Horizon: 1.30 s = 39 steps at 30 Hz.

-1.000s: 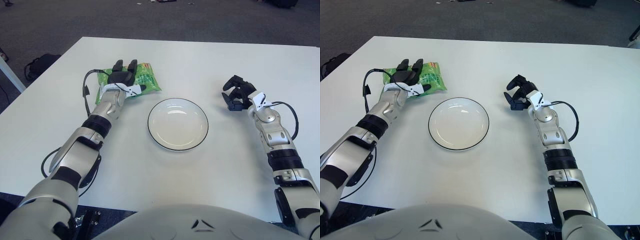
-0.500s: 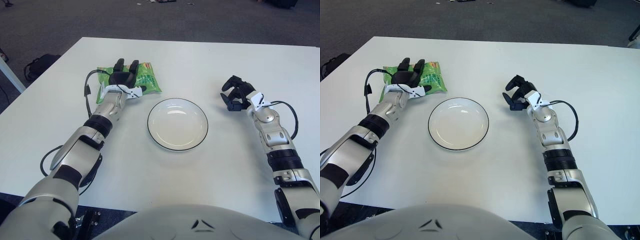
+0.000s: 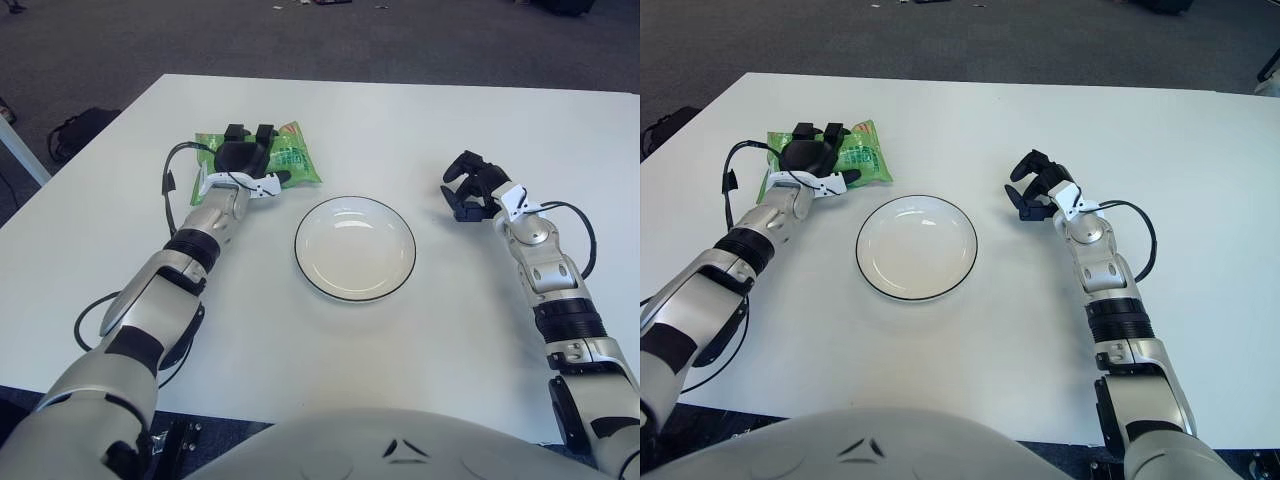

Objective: Put the snack into the plate.

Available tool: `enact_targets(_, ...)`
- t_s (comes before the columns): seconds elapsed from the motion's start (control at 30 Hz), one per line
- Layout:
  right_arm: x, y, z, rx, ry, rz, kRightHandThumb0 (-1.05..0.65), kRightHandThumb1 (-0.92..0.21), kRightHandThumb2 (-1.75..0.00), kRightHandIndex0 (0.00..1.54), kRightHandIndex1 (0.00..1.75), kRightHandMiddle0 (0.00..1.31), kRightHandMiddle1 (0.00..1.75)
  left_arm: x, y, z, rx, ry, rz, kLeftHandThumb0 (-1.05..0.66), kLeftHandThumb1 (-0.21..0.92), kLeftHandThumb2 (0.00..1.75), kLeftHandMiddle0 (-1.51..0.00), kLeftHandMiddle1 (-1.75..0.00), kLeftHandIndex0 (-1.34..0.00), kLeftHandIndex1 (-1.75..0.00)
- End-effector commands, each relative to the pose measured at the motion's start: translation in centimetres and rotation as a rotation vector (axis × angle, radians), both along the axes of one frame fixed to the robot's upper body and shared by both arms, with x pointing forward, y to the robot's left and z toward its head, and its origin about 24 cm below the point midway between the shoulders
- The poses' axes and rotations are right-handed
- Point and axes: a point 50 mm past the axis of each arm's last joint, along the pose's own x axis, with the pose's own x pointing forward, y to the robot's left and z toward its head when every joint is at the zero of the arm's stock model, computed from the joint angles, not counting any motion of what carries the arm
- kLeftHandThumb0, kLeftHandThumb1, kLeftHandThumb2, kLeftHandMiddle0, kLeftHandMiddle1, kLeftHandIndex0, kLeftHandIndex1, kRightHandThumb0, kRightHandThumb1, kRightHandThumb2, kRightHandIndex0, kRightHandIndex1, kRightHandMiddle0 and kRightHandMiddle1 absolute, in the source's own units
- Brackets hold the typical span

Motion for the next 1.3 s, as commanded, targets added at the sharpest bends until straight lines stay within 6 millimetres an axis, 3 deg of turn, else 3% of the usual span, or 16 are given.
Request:
enact_targets(0.0,-3.2,-0.3,-6.4,-0.008,0.321,-0.019,-0.01,-0.54,-1.06,0.34,1.75,0.33,1.75,-1.3,1.3,-2.8,0.022,0.089,0.017,-0.04,0.17,1.39,-0.81,-1.47,-0.53,-1.74)
enact_targets(0.13,-3.2,-0.3,-6.4,-0.009,0.32,-0.016,-0.01,-0.54,-1.06,0.34,1.75,0.32,1.75,-1.3,1.0,-1.8,0.014,0.015,-0.027,-0.01,0.13,1.47,-0.82,-1.55,-0.54,-1.74)
enact_targets(0.27,-3.2,-0.3,-6.4,-0.014,0.319,-0.016,-0.01,-0.55,-1.06,0.34,1.75,0.32,1.75,-1.5,1.1,-2.1,-0.011,0.02,-0.044,0.0,0.12,1.5,-0.81,-1.59,-0.54,-1.75)
enact_targets(0.63,-3.1,-0.3,-6.4,-0.03,0.314,-0.012,-0.01,-0.56,-1.04,0.33,1.75,0.31,1.75,-0.9,1.3,-0.4,-0.164,0.068,-0.089,0.0,0.07,1.55,-0.85,-1.57,-0.59,-1.75)
enact_targets(0.9,-3.1,-0.4,-6.5,-0.027,0.313,-0.011,-0.01,-0.56,-1.04,0.33,1.75,0.32,1.75,-0.4,1.3,2.4,-0.204,-0.04,-0.135,0.0,0.05,1.56,-0.88,-1.55,-0.6,-1.75)
enact_targets(1.03,-3.2,-0.4,-6.5,-0.037,0.31,-0.013,-0.01,-0.55,-1.05,0.33,1.75,0.32,1.75,-0.2,1.0,5.1,-0.228,-0.153,-0.186,0.0,0.05,1.57,-0.86,-1.58,-0.6,-1.75)
enact_targets(1.27,-3.1,-0.4,-6.5,-0.053,0.309,-0.006,-0.01,-0.56,-1.04,0.33,1.75,0.31,1.75,-1.4,0.3,8.4,-0.305,-0.292,-0.277,0.0,0.04,1.6,-0.85,-1.63,-0.6,-1.75)
